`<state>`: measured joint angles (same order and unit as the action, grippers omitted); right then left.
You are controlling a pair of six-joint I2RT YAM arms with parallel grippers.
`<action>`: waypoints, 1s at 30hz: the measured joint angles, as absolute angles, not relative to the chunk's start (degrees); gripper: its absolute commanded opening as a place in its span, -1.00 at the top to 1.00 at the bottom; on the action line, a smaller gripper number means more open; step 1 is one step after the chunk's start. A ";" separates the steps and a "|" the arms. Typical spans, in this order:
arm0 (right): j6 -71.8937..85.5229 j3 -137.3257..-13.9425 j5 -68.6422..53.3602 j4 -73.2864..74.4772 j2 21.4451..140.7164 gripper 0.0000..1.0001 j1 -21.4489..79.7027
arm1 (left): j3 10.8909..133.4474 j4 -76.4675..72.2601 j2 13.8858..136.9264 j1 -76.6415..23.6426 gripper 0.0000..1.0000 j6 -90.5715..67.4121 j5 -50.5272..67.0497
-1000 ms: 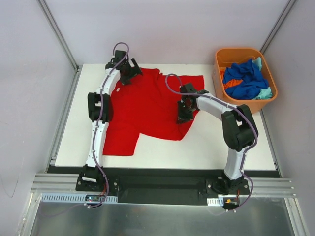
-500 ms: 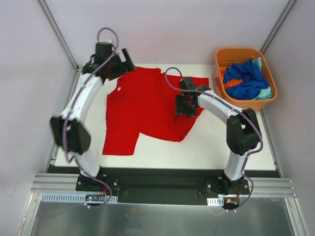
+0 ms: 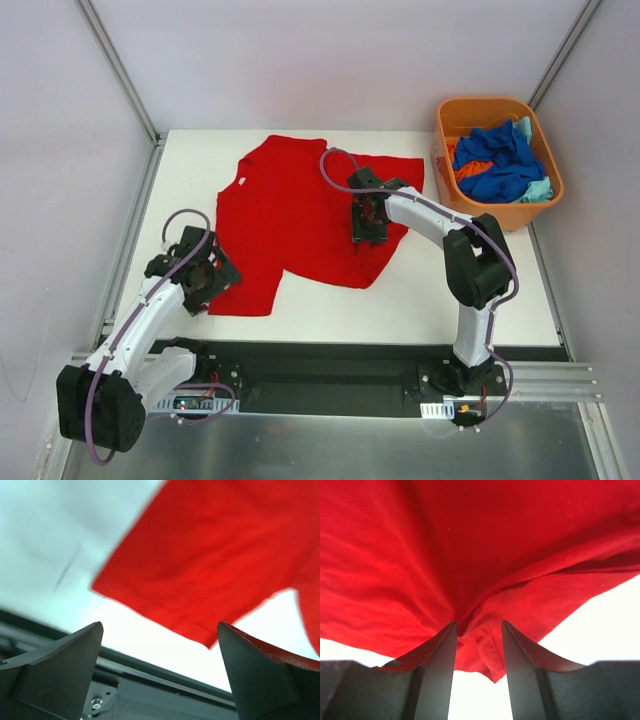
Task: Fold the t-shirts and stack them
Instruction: Flatten out the tshirt
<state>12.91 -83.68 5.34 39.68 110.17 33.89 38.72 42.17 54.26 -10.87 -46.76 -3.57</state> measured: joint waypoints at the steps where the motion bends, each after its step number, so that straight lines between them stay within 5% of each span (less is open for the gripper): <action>1: 13.02 -83.68 5.34 39.68 110.50 0.12 33.89 | 37.91 43.83 54.24 -10.87 -0.98 -47.81 -4.51; 11: 13.32 -84.86 5.15 39.53 112.57 0.13 33.89 | 35.35 48.18 60.18 -9.30 -0.99 -56.05 -12.75; 15: 13.41 -85.30 5.32 39.35 113.06 0.32 33.89 | 33.85 44.71 63.55 -9.26 -0.93 -56.16 -11.94; 19: 13.54 -85.30 5.98 39.46 113.10 0.60 33.89 | 33.34 39.79 66.54 -9.26 -0.67 -56.01 -10.48; 23: 13.78 -85.21 6.94 39.70 113.08 0.76 33.89 | 33.80 36.64 70.74 -9.13 -0.01 -55.00 -8.58; 29: 13.93 -81.47 8.03 39.64 109.67 0.87 33.85 | 36.23 35.94 75.09 -8.56 0.59 -53.80 -6.20; 30: 13.91 -80.51 8.45 39.75 108.25 0.89 33.85 | 36.47 35.77 75.44 -8.56 0.86 -53.56 -5.96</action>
<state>13.91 -80.51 8.45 39.75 108.25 33.85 36.47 35.77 75.44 -8.56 -53.56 -5.96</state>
